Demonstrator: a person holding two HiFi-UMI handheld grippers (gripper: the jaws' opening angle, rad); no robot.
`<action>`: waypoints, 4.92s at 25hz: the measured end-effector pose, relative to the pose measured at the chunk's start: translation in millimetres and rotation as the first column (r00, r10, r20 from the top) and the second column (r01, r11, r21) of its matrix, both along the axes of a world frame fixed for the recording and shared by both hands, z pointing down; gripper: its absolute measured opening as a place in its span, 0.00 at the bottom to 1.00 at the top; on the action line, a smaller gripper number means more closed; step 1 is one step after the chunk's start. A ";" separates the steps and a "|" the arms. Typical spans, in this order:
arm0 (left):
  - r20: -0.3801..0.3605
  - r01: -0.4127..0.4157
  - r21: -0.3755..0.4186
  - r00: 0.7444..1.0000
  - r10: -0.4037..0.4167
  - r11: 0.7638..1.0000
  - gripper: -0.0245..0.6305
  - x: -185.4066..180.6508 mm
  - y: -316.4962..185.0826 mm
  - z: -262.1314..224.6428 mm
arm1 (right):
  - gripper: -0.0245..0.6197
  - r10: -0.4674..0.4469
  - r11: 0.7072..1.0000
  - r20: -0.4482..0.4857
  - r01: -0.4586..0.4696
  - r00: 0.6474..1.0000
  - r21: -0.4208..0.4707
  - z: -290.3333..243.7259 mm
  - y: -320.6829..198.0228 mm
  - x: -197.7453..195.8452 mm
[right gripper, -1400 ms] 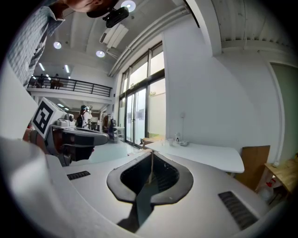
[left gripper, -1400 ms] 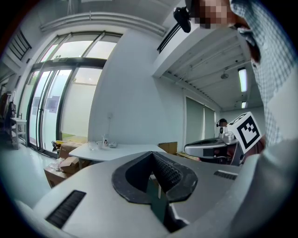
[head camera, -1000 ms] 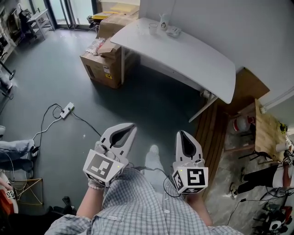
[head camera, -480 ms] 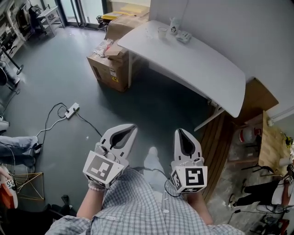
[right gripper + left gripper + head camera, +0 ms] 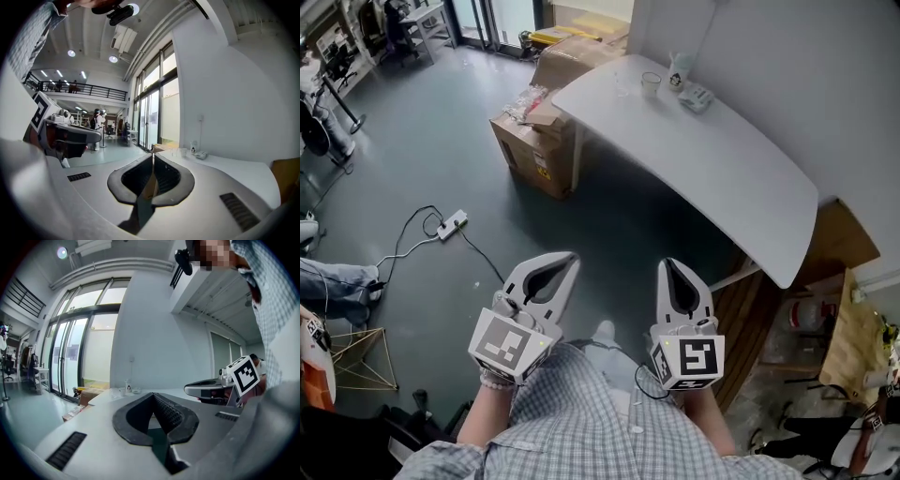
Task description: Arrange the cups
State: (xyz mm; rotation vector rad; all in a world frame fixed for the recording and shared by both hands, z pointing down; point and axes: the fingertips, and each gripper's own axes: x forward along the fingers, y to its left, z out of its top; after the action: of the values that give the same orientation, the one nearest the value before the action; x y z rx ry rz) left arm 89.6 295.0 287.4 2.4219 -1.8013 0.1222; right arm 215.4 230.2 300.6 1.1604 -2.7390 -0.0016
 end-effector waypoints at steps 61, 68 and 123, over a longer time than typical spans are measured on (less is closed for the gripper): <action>-0.030 0.039 -0.063 0.999 -0.041 0.997 0.05 -260.9 -278.3 49.5 | 0.08 0.016 0.998 -0.054 -0.019 0.998 -0.062 45.5 -278.3 -238.1; -0.032 0.004 -0.056 0.999 -0.006 0.998 0.05 -265.8 -314.4 51.6 | 0.08 0.056 0.995 -0.064 -0.061 0.996 -0.075 54.4 -308.1 -238.0; -0.034 -0.333 -0.360 0.938 0.344 0.872 0.05 -236.2 -668.4 154.1 | 0.08 0.297 0.887 -0.372 -0.398 0.879 -0.233 182.1 -636.7 -196.1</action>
State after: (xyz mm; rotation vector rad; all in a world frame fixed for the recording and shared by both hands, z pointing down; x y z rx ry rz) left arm -146.6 -373.3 441.5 2.4371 -1.2070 0.4820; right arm 19.4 -406.6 482.7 1.4017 -2.1173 0.2418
